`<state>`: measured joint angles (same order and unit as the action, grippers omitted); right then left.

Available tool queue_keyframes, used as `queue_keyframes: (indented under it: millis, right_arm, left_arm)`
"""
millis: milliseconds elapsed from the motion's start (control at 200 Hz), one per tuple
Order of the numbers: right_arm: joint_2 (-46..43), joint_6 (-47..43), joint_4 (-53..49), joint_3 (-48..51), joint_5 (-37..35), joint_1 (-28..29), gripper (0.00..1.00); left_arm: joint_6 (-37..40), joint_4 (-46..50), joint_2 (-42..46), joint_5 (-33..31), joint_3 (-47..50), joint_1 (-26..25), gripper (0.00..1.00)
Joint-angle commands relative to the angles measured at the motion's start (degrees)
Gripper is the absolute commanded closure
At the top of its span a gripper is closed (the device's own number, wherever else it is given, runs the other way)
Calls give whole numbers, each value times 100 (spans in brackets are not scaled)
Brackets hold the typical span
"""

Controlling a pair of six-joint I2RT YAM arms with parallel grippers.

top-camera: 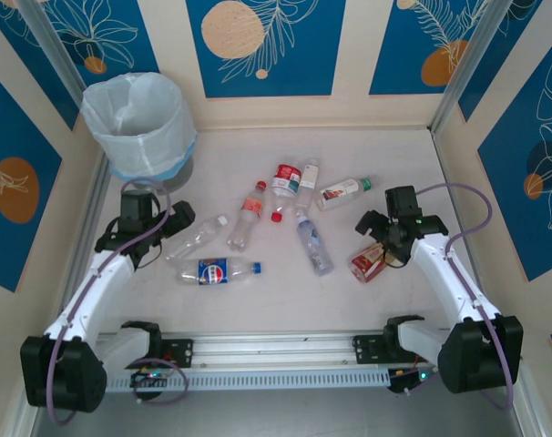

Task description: Put the plastic bottles in the bin

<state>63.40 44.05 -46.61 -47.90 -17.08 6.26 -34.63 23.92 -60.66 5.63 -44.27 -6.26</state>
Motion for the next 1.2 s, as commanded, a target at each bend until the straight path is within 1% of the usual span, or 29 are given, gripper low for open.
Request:
queue_keyframes:
  millis: [0, 80, 165, 240, 330, 415, 465, 555, 670, 760, 910, 1005, 1110, 1195]
  right_arm:
    - [-7, 811, -796, -18, -409, 19, 1]
    - [38, 1025, -820, 60, -814, -1, 0]
    - [182, 1087, -678, 156, -1036, -69, 0]
    - [379, 922, -329, 277, -868, -312, 0]
    - [601, 638, 51, 311, -205, -799, 0]
    - [794, 483, 216, 201, 18, -907, 0]
    - [916, 513, 274, 126, 73, -936, 0]
    - [1093, 583, 525, 86, 428, -1115, 0]
    - [1393, 551, 593, -88, 288, -1265, 0]
    - [1593, 474, 758, -132, 400, -1307, 0]
    - [1948, 633, 896, -98, 500, -1319, 5]
    - [2032, 611, 1152, 15, 467, -1299, 12]
    - [2116, 547, 1202, 37, 283, -1256, 21]
    - [2091, 467, 1345, 135, 257, -1250, 27]
  left_arm:
    - [-39, 348, -211, 1086, -354, -56, 1]
    - [-26, 200, -203, 1361, -285, -59, 1]
    - [37, 204, -127, 1355, -275, -59, 1]
    - [72, 168, -64, 1281, -254, -59, 1]
    - [29, 11, 39, 1308, -134, -56, 1]
    - [-69, -161, 154, 1291, 56, -59, 1]
    - [-118, -200, 207, 1196, 171, -58, 1]
    - [-176, -247, 247, 1081, 323, -52, 1]
    - [-219, -296, 247, 1072, 434, -59, 1]
    - [-211, -302, 261, 1038, 468, -55, 1]
    - [-117, -333, 222, 1114, 433, -59, 1]
    - [-88, -404, 180, 1221, 436, -59, 1]
    - [-39, -476, 81, 1413, 435, -57, 1]
    - [-34, -386, 10, 1359, 411, -58, 1]
